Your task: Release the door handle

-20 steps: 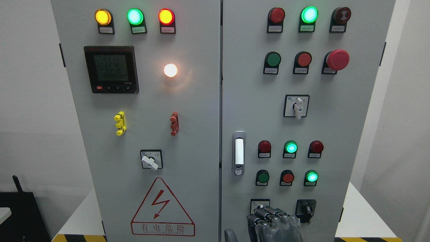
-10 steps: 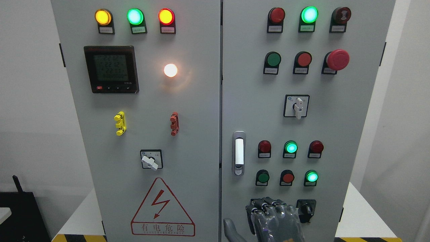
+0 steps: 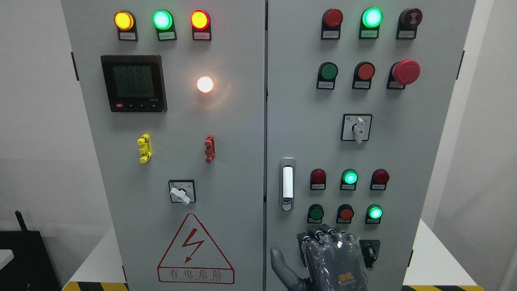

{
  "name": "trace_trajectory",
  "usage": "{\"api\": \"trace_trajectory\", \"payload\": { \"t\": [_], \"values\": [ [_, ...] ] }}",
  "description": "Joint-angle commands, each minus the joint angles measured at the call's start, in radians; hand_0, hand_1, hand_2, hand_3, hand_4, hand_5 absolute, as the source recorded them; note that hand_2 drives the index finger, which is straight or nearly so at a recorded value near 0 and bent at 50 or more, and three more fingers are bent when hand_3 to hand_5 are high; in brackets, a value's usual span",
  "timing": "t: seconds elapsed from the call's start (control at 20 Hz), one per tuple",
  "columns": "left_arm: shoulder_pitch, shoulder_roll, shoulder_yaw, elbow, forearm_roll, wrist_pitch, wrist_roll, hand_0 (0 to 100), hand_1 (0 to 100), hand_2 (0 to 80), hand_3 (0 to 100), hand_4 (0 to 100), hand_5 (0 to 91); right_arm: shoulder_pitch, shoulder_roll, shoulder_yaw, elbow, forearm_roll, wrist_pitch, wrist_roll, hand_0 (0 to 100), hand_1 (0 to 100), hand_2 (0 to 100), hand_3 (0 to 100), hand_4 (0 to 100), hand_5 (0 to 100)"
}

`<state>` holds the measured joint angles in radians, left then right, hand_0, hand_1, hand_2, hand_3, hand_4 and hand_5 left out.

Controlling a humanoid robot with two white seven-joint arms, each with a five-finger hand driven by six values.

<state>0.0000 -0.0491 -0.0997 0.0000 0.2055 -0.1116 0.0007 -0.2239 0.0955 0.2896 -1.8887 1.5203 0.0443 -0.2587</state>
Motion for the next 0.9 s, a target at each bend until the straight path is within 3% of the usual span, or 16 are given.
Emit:
{"api": "trace_trajectory", "payload": {
  "t": [0.0, 0.85],
  "values": [
    [0.031, 0.000, 0.000, -0.031, -0.001, 0.000, 0.001, 12, 39, 0.0, 0, 0, 0.0, -0.006, 0.012, 0.003, 0.025, 0.008, 0.023, -0.002, 39, 0, 100, 100, 100, 96],
    [0.031, 0.000, 0.000, -0.031, 0.000, 0.000, 0.001, 12, 39, 0.0, 0, 0, 0.0, -0.026, 0.041, 0.016, 0.094, 0.040, 0.048, 0.004, 38, 0, 100, 100, 100, 94]
  ]
}}
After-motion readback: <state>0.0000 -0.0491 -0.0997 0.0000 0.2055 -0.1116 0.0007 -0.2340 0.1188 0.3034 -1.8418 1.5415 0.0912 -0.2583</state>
